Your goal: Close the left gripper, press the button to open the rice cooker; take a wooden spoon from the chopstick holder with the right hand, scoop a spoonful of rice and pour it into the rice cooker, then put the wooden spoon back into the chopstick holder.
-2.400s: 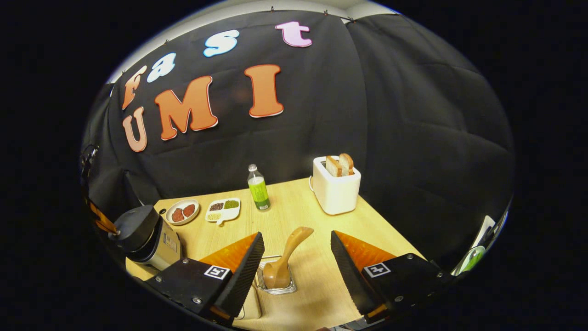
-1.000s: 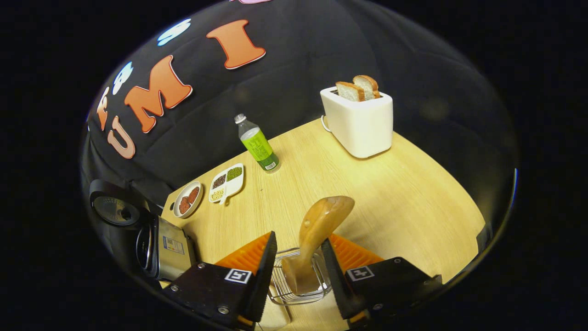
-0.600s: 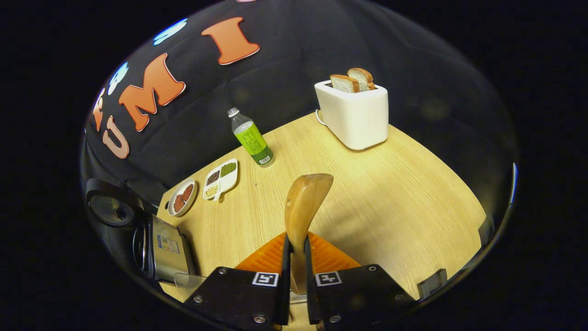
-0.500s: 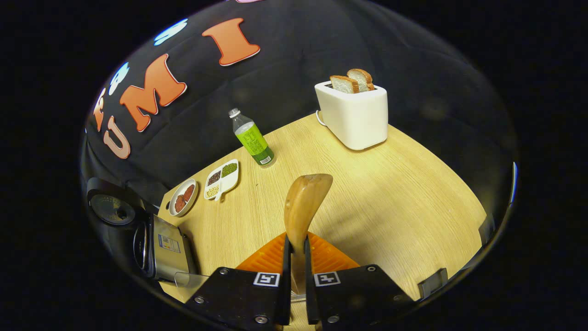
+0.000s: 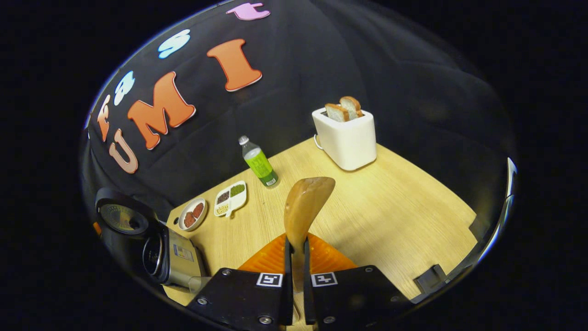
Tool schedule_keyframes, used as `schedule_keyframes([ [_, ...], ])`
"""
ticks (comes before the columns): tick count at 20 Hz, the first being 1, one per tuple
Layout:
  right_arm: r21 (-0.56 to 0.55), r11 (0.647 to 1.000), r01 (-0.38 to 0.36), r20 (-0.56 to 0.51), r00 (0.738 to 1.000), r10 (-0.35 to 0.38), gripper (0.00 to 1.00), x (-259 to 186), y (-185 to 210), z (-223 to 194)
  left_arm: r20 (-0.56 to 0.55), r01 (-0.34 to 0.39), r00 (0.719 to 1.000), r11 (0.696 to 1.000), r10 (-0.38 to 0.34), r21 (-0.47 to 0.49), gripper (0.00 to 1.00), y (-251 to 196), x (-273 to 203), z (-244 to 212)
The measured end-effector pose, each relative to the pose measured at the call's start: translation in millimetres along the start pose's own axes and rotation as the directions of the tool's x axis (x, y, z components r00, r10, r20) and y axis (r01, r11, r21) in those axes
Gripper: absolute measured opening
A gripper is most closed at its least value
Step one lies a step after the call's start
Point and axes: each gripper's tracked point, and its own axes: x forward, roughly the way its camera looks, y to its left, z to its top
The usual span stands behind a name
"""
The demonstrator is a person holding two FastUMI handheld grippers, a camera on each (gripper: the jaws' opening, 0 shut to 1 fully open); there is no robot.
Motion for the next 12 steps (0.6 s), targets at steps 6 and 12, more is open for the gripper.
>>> schedule_keyframes([
  [6,0.043,0.995,-0.092,0.07,0.994,0.089,0.08,-47,31,20,0.014,0.02,1.0,0.999,-0.02,-0.04,0.73,5,9,-4],
  [12,0.052,0.984,-0.171,0.027,0.985,0.17,0.08,-66,78,-14,0.015,0.025,1.0,0.998,-0.025,-0.066,0.68,16,20,-10],
])
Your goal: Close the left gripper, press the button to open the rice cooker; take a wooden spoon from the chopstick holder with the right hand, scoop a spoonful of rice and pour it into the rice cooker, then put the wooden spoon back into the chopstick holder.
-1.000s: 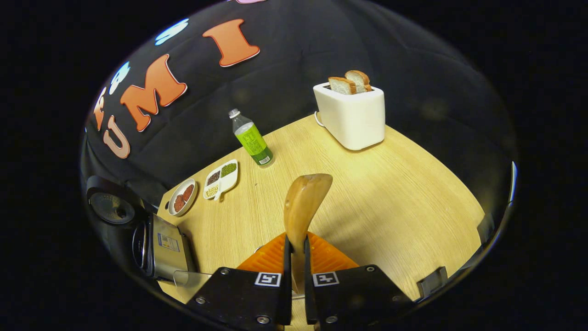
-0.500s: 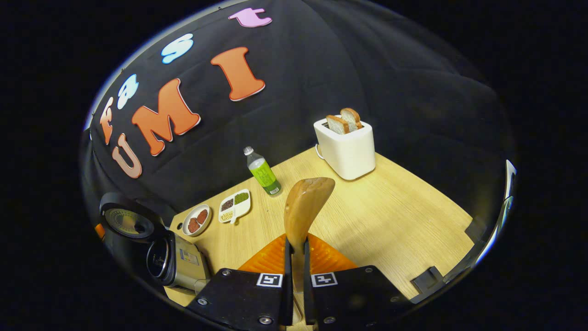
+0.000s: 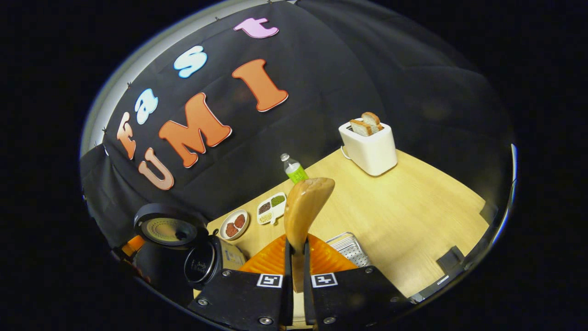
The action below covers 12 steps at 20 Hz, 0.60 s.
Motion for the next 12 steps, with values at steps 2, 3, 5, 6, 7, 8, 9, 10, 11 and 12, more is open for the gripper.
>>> schedule_keyframes([
  [2,-0.046,0.999,0.009,-0.024,1.0,-0.01,0.09,1,8,-19,0.001,0.017,1.0,1.0,-0.017,0.003,0.73,1,2,-3],
  [3,-0.068,0.998,0.01,-0.037,0.999,-0.012,0.09,2,13,-29,0.002,0.023,1.0,1.0,-0.023,0.008,0.68,3,3,-3],
  [5,-0.108,0.994,0.015,-0.059,0.998,-0.021,0.08,3,19,-48,0.007,0.032,0.999,0.999,-0.032,0.014,0.73,6,6,-4],
  [6,-0.133,0.991,0.031,-0.061,0.997,-0.039,0.08,5,18,-55,0.007,0.034,0.999,0.999,-0.035,0.018,0.73,8,5,-6],
  [7,-0.16,0.986,0.057,-0.058,0.996,-0.067,0.08,9,13,-62,0.006,0.037,0.999,0.999,-0.037,0.021,0.68,9,6,-7],
  [8,-0.185,0.979,0.082,-0.055,0.994,-0.093,0.08,12,8,-67,0.003,0.041,0.999,0.999,-0.041,0.025,0.68,10,6,-10],
  [9,-0.21,0.972,0.102,-0.044,0.993,-0.114,0.08,13,7,-71,0.0,0.045,0.999,0.999,-0.045,0.03,0.73,11,7,-11],
  [10,-0.231,0.965,0.124,-0.025,0.991,-0.133,0.08,14,6,-71,-0.001,0.048,0.999,0.998,-0.048,0.037,0.68,13,6,-11],
  [11,-0.253,0.956,0.145,-0.002,0.989,-0.15,0.08,13,4,-71,-0.003,0.048,0.999,0.998,-0.048,0.045,0.73,16,5,-13],
  [12,-0.277,0.947,0.164,0.025,0.986,-0.163,0.08,14,4,-68,-0.003,0.046,0.999,0.998,-0.046,0.05,0.68,20,5,-14],
])
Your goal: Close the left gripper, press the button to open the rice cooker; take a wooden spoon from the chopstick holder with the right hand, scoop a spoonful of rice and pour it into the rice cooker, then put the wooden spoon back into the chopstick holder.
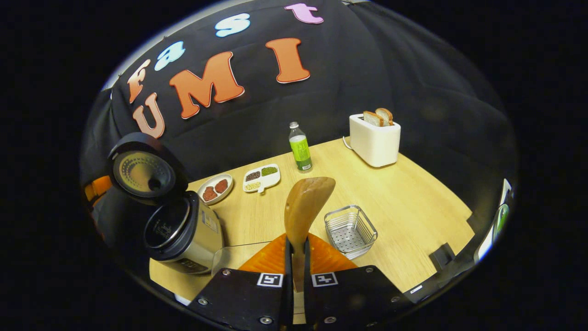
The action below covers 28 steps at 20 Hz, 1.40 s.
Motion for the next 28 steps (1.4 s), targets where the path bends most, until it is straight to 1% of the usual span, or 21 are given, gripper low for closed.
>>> schedule_keyframes([
  [3,-0.07,0.996,0.049,0.059,0.997,-0.045,0.08,4,2,-2,-0.015,-0.006,1.0,1.0,0.006,0.006,0.68,8,-1,-9],
  [6,-0.153,0.983,0.105,0.071,0.993,-0.095,0.08,12,4,-24,-0.033,-0.013,0.999,1.0,0.013,0.012,0.68,15,-2,-14],
  [9,-0.154,0.979,0.136,0.115,0.986,-0.12,0.09,8,2,-29,-0.031,-0.019,0.999,1.0,0.019,0.024,0.68,22,-3,-15],
  [13,-0.118,0.986,0.12,0.086,0.99,-0.11,0.09,9,2,-46,-0.057,-0.025,0.998,1.0,0.026,0.015,0.68,26,-1,-23],
  [14,-0.125,0.986,0.113,0.087,0.991,-0.103,0.09,10,5,-46,-0.066,-0.028,0.997,1.0,0.028,0.009,0.73,27,-1,-25],
  [15,-0.143,0.983,0.112,0.084,0.991,-0.101,0.09,9,5,-47,-0.076,-0.029,0.997,1.0,0.029,0.004,0.68,27,0,-29],
  [16,-0.143,0.984,0.107,0.087,0.992,-0.095,0.09,8,9,-48,-0.084,-0.029,0.996,1.0,0.029,0.002,0.73,26,1,-31],
  [17,-0.143,0.984,0.102,0.084,0.992,-0.091,0.08,7,13,-49,-0.089,-0.03,0.996,1.0,0.03,0.002,0.68,27,1,-32],
  [20,-0.126,0.989,0.074,0.044,0.997,-0.069,0.09,7,21,-65,-0.1,-0.039,0.994,0.999,0.039,0.003,0.68,30,5,-36],
  [22,-0.119,0.99,0.076,0.051,0.996,-0.07,0.09,6,22,-63,-0.1,-0.043,0.994,0.999,0.043,0.003,0.68,32,5,-35],
  [25,-0.077,0.994,0.073,0.014,0.997,-0.072,0.09,8,26,-67,-0.099,-0.046,0.994,0.999,0.046,0.005,0.68,35,6,-35],
  [28,-0.083,0.994,0.065,-0.005,0.998,-0.066,0.09,9,32,-65,-0.103,-0.049,0.993,0.999,0.049,0.0,0.68,36,6,-36],
])
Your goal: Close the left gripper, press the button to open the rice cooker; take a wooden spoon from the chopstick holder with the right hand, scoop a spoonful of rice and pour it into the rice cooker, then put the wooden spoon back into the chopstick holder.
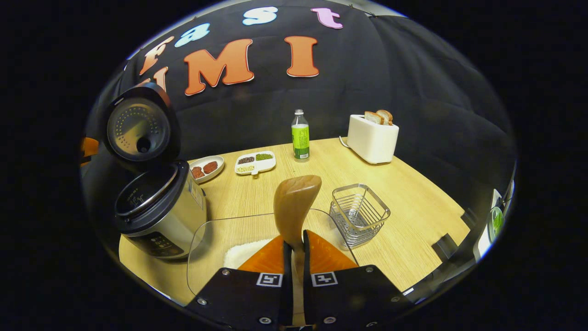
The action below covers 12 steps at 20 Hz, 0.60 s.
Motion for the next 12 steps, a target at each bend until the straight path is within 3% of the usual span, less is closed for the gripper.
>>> schedule_keyframes([
  [2,0.016,1.0,-0.012,-0.019,1.0,0.013,0.09,-1,6,-3,0.002,-0.004,1.0,1.0,0.004,-0.002,0.73,3,0,0],
  [4,0.056,0.998,-0.027,-0.041,0.999,0.029,0.09,1,11,-3,0.001,-0.007,1.0,1.0,0.007,-0.003,0.68,4,0,0],
  [7,0.144,0.988,-0.051,-0.076,0.995,0.062,0.09,1,18,-6,-0.003,-0.017,1.0,1.0,0.017,-0.004,0.73,12,-1,-2],
  [8,0.173,0.983,-0.058,-0.088,0.993,0.074,0.09,3,21,-6,-0.003,-0.022,1.0,1.0,0.022,-0.004,0.68,14,0,-2],
  [12,0.286,0.953,-0.102,-0.123,0.982,0.142,0.09,3,36,-8,-0.008,-0.034,0.999,0.999,0.034,-0.01,0.68,21,0,-2],
])
